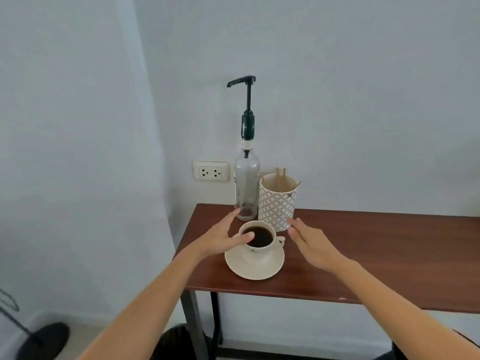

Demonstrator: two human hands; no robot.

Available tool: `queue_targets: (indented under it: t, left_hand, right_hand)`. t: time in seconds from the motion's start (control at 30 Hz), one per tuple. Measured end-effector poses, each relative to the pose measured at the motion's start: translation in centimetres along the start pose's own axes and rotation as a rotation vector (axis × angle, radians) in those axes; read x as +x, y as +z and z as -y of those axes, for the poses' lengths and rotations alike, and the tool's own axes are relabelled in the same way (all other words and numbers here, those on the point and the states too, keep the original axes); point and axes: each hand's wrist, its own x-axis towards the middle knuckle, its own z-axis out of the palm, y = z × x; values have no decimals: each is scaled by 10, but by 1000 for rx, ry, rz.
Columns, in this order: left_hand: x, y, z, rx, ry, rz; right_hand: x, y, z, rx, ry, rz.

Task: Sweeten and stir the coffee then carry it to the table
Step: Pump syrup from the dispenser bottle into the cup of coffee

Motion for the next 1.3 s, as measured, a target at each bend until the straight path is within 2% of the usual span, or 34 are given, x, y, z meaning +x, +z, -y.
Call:
queue_targets:
  t: [0.1,0.23,0.57,0.7,0.9,1.13,1.3]
  left_hand:
    - [1,20,4,-62,6,-22]
    - [0,48,9,-194,51,-170]
    - [4,75,6,-255,163,-432]
    - [3,75,7,-228,219,-483]
    - [3,55,1,-205,254,-507]
    - [9,2,-25,-210,252,-535]
    - [25,-42,-49,-241,247,-548]
  right_hand:
    - [5,11,0,149,-49,-12]
    - [12,23,4,290,-75,6]
    - [23,33,-6,283,-110,7]
    - [22,31,-2,264,-115,-2]
    - [25,23,17,265,-132,-37]
    - [50,-8,60,299,-212,-61]
    - [90,-40,99,301,-256,-219]
